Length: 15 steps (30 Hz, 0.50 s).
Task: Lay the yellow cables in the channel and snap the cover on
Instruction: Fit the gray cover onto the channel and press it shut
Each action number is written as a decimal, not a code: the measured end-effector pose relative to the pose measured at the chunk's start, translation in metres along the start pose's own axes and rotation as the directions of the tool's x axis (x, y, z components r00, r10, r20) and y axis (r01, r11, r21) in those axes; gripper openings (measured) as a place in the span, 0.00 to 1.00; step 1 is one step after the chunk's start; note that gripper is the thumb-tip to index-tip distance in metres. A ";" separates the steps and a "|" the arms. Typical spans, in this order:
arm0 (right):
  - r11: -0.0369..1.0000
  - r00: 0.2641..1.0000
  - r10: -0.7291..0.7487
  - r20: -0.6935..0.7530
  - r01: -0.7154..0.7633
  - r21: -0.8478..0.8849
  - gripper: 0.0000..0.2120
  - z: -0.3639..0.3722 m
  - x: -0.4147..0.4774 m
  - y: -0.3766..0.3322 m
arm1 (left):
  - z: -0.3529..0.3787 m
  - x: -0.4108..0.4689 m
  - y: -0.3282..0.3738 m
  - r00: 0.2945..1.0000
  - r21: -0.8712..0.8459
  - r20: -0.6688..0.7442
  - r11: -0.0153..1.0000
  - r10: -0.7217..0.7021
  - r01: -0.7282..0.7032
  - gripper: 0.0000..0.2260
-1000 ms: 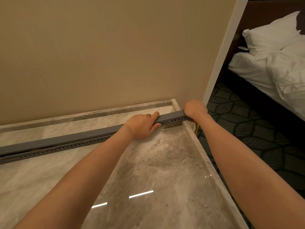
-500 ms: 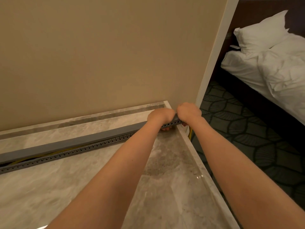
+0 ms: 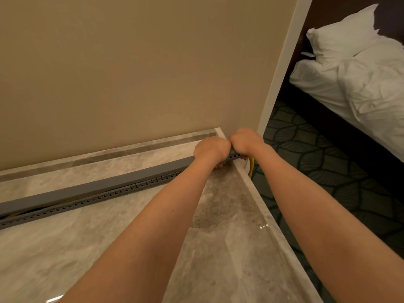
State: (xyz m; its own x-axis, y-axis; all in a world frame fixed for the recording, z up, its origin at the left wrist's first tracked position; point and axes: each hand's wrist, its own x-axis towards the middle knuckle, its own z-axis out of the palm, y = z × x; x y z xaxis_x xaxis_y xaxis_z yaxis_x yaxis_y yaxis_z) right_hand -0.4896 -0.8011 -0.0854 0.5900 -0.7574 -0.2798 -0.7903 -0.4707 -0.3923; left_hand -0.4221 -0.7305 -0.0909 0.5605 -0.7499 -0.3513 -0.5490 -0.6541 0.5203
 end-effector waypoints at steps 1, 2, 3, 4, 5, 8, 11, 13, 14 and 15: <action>1.000 1.000 -0.010 -0.001 0.010 -0.016 0.14 0.001 0.000 0.000 | 0.000 -0.002 0.001 1.000 0.001 -0.013 1.000 -0.005 0.005 0.16; 0.999 1.000 -0.013 -0.001 0.013 -0.030 0.14 0.001 -0.001 0.001 | 0.001 -0.002 0.001 1.000 0.000 -0.020 1.000 -0.007 0.007 0.16; 0.998 0.999 -0.031 -0.009 0.031 -0.055 0.14 0.001 0.000 0.002 | 0.002 -0.002 0.001 1.000 -0.003 -0.025 1.000 -0.005 0.005 0.16; 0.997 0.999 -0.043 -0.009 0.042 -0.071 0.14 0.002 0.001 0.002 | 0.002 -0.002 0.001 1.000 -0.003 -0.028 1.000 -0.008 0.008 0.16; 0.997 0.999 -0.033 -0.007 0.033 -0.064 0.14 0.001 0.001 0.001 | 0.001 -0.003 0.002 1.000 -0.001 -0.029 1.000 -0.012 0.012 0.16; 0.999 1.000 -0.006 -0.020 0.005 -0.050 0.14 0.000 -0.002 0.000 | 0.003 -0.002 0.001 1.000 0.022 -0.029 1.000 0.001 -0.001 0.15; 0.999 0.999 -0.014 -0.040 0.013 -0.034 0.14 -0.001 -0.005 -0.002 | 0.003 -0.004 0.001 0.999 0.060 -0.047 0.998 0.009 -0.006 0.13; 1.000 1.000 -0.007 -0.024 0.007 0.020 0.14 0.002 -0.006 0.000 | 0.003 -0.006 0.001 0.999 0.061 -0.049 0.998 0.014 -0.011 0.13; 0.998 1.000 0.017 -0.015 -0.017 0.053 0.14 0.002 -0.004 0.001 | 0.003 -0.006 0.001 0.998 0.063 -0.054 0.998 0.023 -0.020 0.14; 0.997 0.999 0.031 -0.024 -0.029 0.077 0.15 0.002 -0.004 0.002 | 0.003 -0.006 0.001 0.998 0.066 -0.061 0.997 0.031 -0.027 0.14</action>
State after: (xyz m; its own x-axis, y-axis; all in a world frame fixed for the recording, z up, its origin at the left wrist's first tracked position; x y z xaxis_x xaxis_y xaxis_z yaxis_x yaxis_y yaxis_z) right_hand -0.4926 -0.7984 -0.0868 0.5613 -0.7823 -0.2701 -0.7917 -0.4125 -0.4506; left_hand -0.4273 -0.7271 -0.0909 0.5797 -0.7627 -0.2867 -0.6038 -0.6384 0.4773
